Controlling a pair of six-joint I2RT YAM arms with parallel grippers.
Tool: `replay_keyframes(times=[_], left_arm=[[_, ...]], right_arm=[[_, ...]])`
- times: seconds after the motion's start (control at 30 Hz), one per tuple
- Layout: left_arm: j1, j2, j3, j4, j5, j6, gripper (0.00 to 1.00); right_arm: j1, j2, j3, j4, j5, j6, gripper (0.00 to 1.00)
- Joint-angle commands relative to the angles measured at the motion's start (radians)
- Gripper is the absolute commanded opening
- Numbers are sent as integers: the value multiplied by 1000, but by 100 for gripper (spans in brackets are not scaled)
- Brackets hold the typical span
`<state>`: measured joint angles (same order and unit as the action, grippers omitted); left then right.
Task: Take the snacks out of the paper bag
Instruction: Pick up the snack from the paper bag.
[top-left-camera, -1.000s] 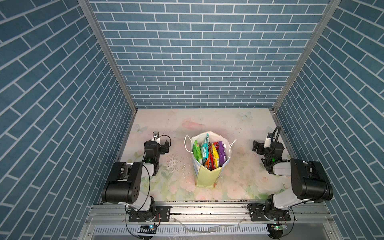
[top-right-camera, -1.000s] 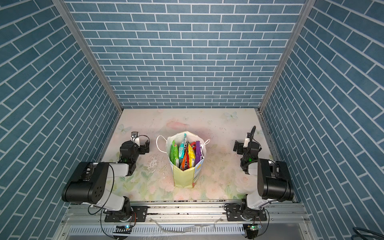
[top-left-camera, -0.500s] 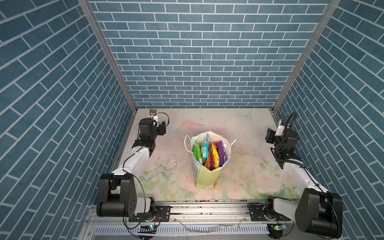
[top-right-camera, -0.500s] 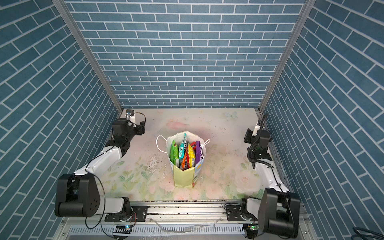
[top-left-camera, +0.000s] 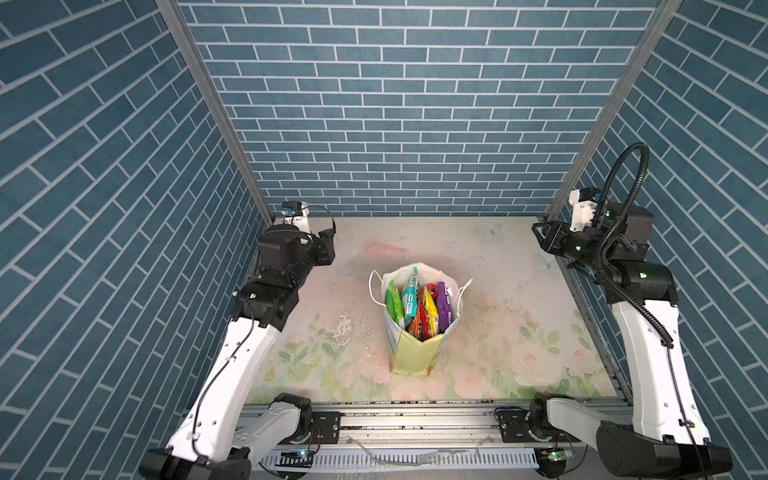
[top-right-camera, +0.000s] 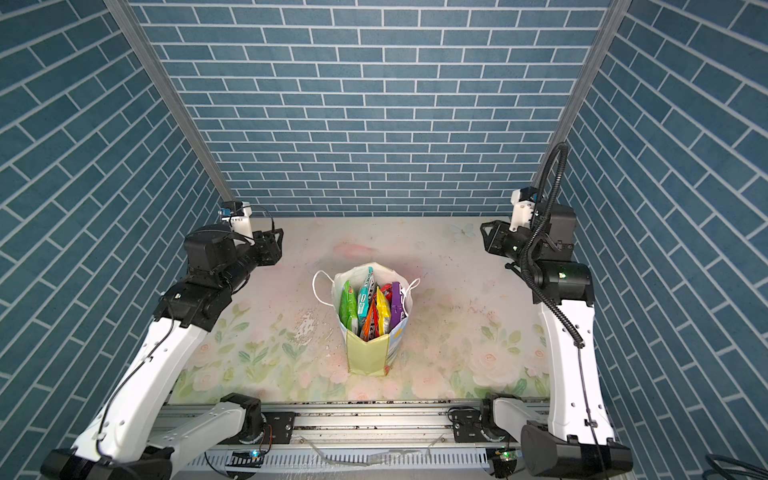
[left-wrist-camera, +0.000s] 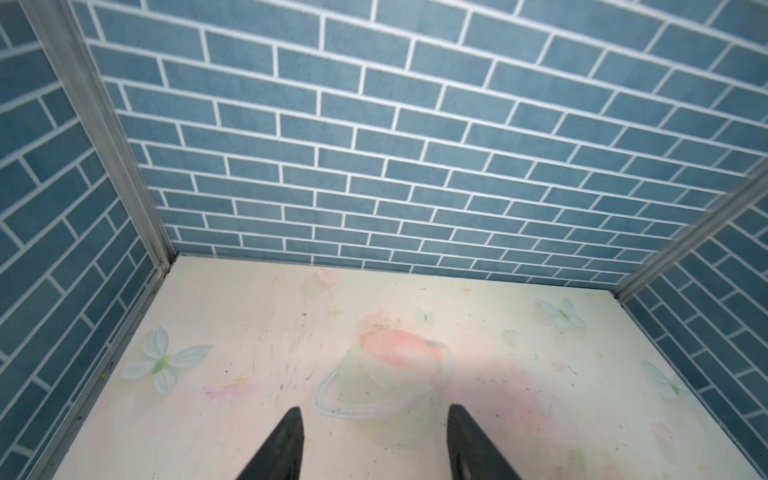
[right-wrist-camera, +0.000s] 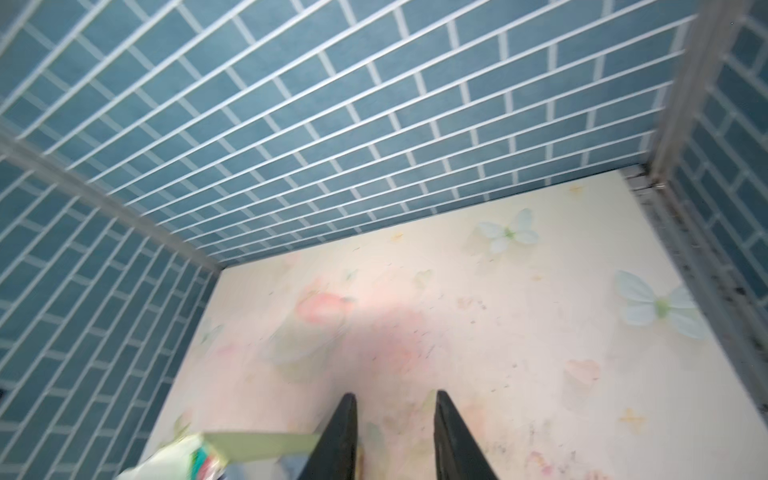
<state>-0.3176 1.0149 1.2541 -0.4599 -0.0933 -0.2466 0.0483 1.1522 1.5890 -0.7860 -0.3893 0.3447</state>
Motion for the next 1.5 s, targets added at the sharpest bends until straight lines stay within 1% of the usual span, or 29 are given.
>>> replay_keyframes(times=[0.0,0.03,0.1,0.23,0.3,0.4,0.47,0.53,0.63,0.77,0.87,0.93,1.0,1.07,1.17,1.3,1.47], left_arm=[[-134,-30,66,-252,-260,-3,57],[-175,-37,83,-280,-308,-4,57],[-212,-31,128,-339,-354,0,57],[-216,15,243,-444,-353,13,57],[-217,32,277,-461,-344,30,58],[-216,60,317,-481,-332,59,61],[-216,84,345,-503,-315,73,62],[-215,102,362,-520,-295,76,64],[-210,131,391,-559,-234,65,65],[-191,135,360,-571,-153,33,67],[-166,135,349,-587,-65,12,68],[-158,134,345,-594,-37,11,69],[-149,133,338,-593,-23,13,70],[-139,135,336,-591,8,12,71],[-137,147,338,-588,41,12,71],[-136,141,325,-586,46,15,72],[-135,134,306,-582,48,20,72]], right_arm=[[77,1,122,-225,-128,20,32],[110,7,154,-266,-122,16,32],[185,24,212,-349,-95,16,29],[410,60,293,-429,-7,47,26],[543,96,330,-470,74,53,27],[730,194,409,-564,227,57,27],[823,276,485,-654,328,66,27],[872,349,571,-742,404,90,28],[914,421,654,-807,432,134,28],[977,488,672,-808,463,183,29],[1016,559,708,-855,505,225,30],[1041,601,740,-883,541,244,31],[1047,631,760,-899,565,263,32],[1045,660,767,-905,569,273,35],[1044,702,784,-922,581,284,36],[1042,731,791,-930,596,307,36],[1024,733,742,-903,596,319,33]])
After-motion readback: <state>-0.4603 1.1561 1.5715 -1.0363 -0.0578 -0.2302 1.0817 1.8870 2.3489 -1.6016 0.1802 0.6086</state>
